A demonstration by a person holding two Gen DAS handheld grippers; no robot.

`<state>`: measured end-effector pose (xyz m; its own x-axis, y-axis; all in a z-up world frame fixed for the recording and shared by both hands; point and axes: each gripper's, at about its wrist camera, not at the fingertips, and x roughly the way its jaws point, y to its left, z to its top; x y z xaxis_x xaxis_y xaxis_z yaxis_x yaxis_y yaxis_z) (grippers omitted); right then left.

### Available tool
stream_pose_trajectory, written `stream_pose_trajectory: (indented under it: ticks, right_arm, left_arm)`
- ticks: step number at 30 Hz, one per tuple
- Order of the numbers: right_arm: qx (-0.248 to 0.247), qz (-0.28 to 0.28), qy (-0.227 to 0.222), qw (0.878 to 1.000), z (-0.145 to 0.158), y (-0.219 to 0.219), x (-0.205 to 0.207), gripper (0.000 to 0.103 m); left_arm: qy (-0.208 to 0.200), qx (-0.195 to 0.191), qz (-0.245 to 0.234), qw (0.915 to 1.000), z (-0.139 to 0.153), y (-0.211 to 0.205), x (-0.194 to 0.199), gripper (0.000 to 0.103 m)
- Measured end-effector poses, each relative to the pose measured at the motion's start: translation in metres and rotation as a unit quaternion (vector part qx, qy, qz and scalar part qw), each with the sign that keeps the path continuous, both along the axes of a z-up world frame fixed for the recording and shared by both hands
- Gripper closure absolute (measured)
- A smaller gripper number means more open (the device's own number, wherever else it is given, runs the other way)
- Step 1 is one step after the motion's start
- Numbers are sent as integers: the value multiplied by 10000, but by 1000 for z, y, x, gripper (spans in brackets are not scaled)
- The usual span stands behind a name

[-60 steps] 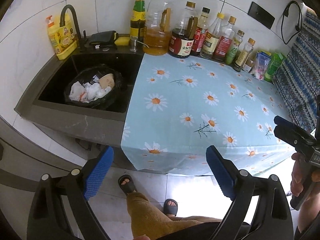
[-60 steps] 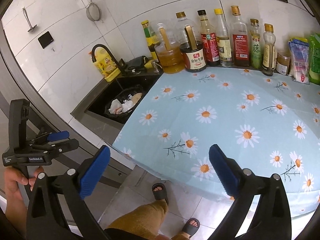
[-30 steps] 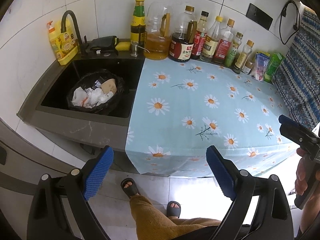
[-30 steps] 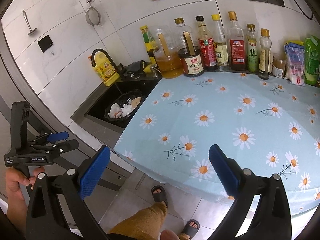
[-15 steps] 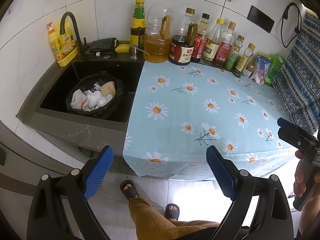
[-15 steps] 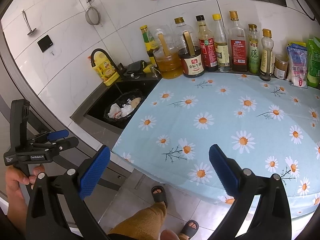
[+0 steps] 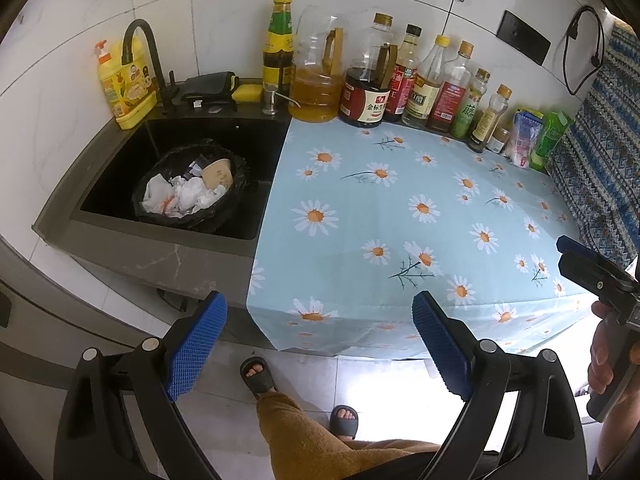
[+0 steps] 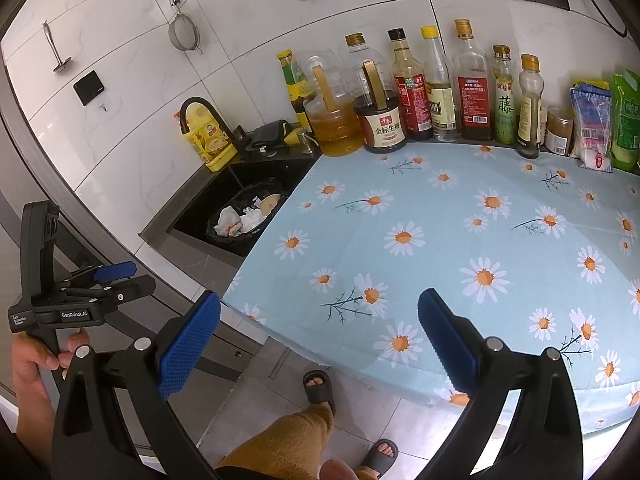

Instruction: Collect trash

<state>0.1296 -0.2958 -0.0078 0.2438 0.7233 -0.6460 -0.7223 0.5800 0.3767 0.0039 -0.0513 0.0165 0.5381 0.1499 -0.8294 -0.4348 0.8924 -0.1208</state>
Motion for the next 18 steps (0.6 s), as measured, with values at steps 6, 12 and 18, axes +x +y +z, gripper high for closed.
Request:
stream_pose_trajectory:
  ticks: [6, 12, 18]
  right_arm:
    - [-32, -18, 21, 10000, -2, 1, 0, 5]
    - [-62, -57, 38, 10000, -3, 4, 1, 5]
    - [-67, -53, 70, 9999, -3, 4, 4, 5]
  left_arm:
    - [-8, -17, 21, 10000, -2, 5, -2, 12]
    - [-22, -61, -14, 10000, -3, 8, -1, 12]
    - [27, -49, 6, 10000, -6, 11, 3, 12]
